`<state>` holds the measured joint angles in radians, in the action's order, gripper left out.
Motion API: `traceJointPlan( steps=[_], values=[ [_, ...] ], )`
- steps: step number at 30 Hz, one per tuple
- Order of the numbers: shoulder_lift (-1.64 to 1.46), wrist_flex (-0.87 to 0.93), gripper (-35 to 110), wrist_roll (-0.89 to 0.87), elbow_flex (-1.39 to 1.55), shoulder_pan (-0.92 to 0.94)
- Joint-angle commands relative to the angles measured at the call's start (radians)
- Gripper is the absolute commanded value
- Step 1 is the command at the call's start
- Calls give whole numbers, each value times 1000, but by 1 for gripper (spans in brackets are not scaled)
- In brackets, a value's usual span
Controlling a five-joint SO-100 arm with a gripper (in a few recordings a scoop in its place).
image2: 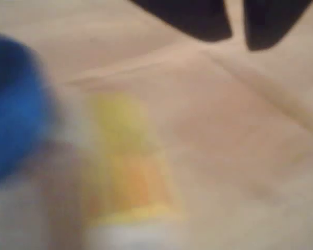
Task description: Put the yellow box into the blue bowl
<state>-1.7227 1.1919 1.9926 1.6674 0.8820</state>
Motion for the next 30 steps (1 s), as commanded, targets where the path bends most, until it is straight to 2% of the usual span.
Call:
traceJointPlan(
  steps=[1, 7, 13, 21, 30],
  values=[
    [8, -63, 0, 46, -71, 12],
    [89, -227, 2, 35, -69, 2],
    [170, -305, 16, 51, -74, -6],
    [167, -230, 21, 51, -86, -143],
    [124, -195, 22, 181, -64, -124]
  ],
)
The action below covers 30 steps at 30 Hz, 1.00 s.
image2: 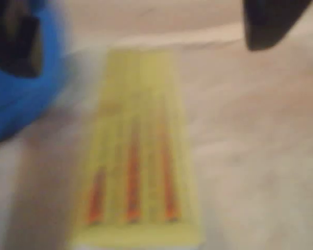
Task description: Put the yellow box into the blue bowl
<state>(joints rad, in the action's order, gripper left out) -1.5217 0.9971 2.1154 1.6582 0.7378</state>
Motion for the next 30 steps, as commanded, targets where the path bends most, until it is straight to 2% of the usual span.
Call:
traceJointPlan(
  steps=[1, 10, 30],
  values=[
    [-77, 0, 22, 71, -55, 32],
    [-14, -12, 22, 95, -60, 92],
    [-9, -2, 22, 92, -11, 51]
  ],
)
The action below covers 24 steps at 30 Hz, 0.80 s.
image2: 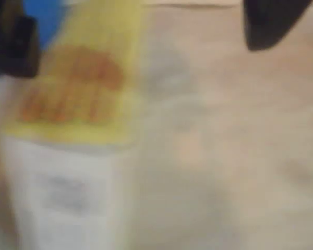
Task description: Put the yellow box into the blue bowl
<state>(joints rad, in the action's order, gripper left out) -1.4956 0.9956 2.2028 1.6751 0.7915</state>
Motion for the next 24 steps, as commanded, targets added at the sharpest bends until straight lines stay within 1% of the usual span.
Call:
traceJointPlan(
  steps=[1, 24],
  values=[
    [-35, 0, 22, 6, -29, 0],
    [-20, 0, 23, -8, -12, -3]
  ],
)
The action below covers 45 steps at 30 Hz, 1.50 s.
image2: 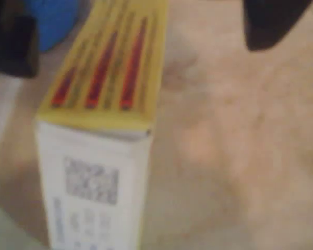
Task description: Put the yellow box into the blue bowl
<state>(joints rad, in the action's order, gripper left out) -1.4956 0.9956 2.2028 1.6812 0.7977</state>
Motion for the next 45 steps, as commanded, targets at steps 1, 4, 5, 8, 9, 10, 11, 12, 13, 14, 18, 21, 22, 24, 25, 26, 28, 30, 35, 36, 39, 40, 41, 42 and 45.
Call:
traceJointPlan(
  steps=[1, 4, 5, 8, 9, 10, 11, 12, 13, 14, 18, 21, 22, 24, 25, 26, 28, 30, 35, 36, 39, 40, 41, 42, 45],
  values=[
    [-20, 0, 24, -8, -18, -9],
    [-20, 0, 28, -8, -18, -9],
    [-20, -2, 29, -9, -18, -11],
    [-20, -12, 31, -8, -18, -9],
    [-18, -12, 31, -8, -18, -8],
    [-18, -12, 31, -6, -18, -6],
    [-17, -12, 31, -3, -18, -5],
    [-17, -12, 31, -6, -18, -5],
    [-9, -12, 31, -8, -18, -6],
    [5, -12, 31, -8, -18, -6],
    [72, -23, 31, -8, -43, -5],
    [107, -64, 31, -8, -41, -5],
    [115, -80, 31, -8, -37, -8],
    [124, -101, 31, -8, -32, -11],
    [127, -107, 31, -8, -31, -12],
    [130, -112, 31, -8, -31, -15],
    [133, -123, 31, -8, -34, -31],
    [135, -124, 31, -9, -34, -37],
    [135, -110, 28, -11, -21, -48],
    [133, -110, 26, -11, -15, -48],
    [130, -114, 22, -9, -5, -40],
    [132, -114, 21, -9, -5, -37],
    [132, -112, 20, -9, -5, -35],
    [132, -112, 19, -9, -5, -35],
    [132, -112, 17, -9, -5, -32]
  ],
)
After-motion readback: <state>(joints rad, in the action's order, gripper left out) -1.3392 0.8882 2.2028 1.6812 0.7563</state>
